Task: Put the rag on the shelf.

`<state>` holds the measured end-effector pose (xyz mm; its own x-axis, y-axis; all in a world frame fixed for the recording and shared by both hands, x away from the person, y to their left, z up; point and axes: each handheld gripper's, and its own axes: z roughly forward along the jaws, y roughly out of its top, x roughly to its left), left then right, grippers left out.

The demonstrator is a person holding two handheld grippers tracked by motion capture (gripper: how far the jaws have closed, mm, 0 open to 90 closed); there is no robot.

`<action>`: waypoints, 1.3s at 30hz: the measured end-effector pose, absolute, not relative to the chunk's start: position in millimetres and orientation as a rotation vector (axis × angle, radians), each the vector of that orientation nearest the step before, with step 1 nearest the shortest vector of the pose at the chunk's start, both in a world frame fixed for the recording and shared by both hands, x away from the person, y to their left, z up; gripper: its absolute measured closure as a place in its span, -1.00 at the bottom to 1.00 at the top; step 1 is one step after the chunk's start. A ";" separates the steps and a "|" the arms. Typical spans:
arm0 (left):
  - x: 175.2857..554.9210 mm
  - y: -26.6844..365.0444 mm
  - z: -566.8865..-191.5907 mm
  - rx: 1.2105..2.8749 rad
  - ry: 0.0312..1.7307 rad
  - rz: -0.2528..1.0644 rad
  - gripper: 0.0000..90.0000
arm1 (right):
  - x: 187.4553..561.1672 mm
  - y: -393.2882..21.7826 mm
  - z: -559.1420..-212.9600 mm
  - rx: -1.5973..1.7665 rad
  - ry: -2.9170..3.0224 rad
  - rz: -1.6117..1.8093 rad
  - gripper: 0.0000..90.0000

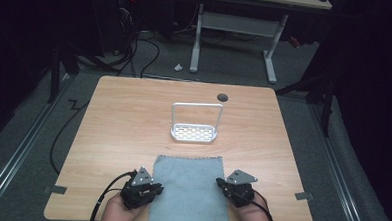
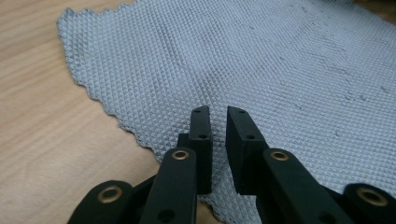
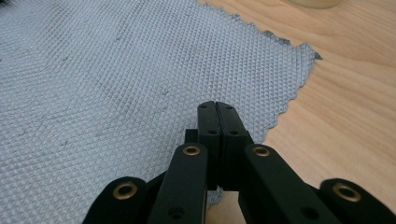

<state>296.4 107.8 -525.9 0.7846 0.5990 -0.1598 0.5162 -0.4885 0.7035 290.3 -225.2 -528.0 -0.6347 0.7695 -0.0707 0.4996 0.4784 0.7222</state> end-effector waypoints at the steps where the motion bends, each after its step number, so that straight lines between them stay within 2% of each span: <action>1: 294.7 106.9 -525.2 2.200 0.816 0.130 0.79 | 287.7 -226.0 -527.6 1.062 2.347 0.954 1.00; 11: 273.7 106.8 -523.4 2.236 0.767 0.109 0.78 | 264.4 -229.4 -525.6 1.043 2.390 0.957 1.00; 17: 274.2 104.0 -520.5 2.230 0.771 0.134 0.65 | 255.4 -231.3 -520.4 1.030 2.375 0.988 0.93; 18: 279.3 107.0 -518.7 2.188 0.793 0.192 0.64 | 257.6 -233.2 -517.2 1.034 2.347 1.032 0.91; 20: 283.7 109.5 -518.0 2.160 0.817 0.224 0.60 | 259.1 -233.9 -517.0 1.030 2.340 1.040 0.90; 21: 289.6 112.2 -517.9 2.128 0.856 0.249 0.52 | 260.4 -234.4 -517.1 1.026 2.342 1.035 0.89; 23: 303.5 116.5 -520.1 2.080 0.930 0.236 0.48 | 262.6 -235.3 -518.8 1.028 2.348 1.030 0.88; 24: 317.7 119.7 -523.0 2.070 0.972 0.274 0.46 | 264.1 -236.3 -519.8 1.029 2.352 1.030 0.85; 28: 337.4 121.4 -529.5 2.019 1.057 0.267 0.49 | 264.5 -238.0 -518.7 1.032 2.339 1.048 0.82; 35: 350.6 113.7 -533.4 2.004 1.057 0.243 0.46 | 265.6 -238.5 -520.1 1.039 2.335 1.041 0.79; 36: 350.6 112.8 -533.6 2.008 1.049 0.243 0.57 | 267.3 -239.5 -520.2 1.046 2.325 1.045 0.77; 39: 349.6 108.5 -533.9 2.012 1.034 0.227 0.59 | 269.2 -239.9 -519.0 1.067 2.314 1.062 0.74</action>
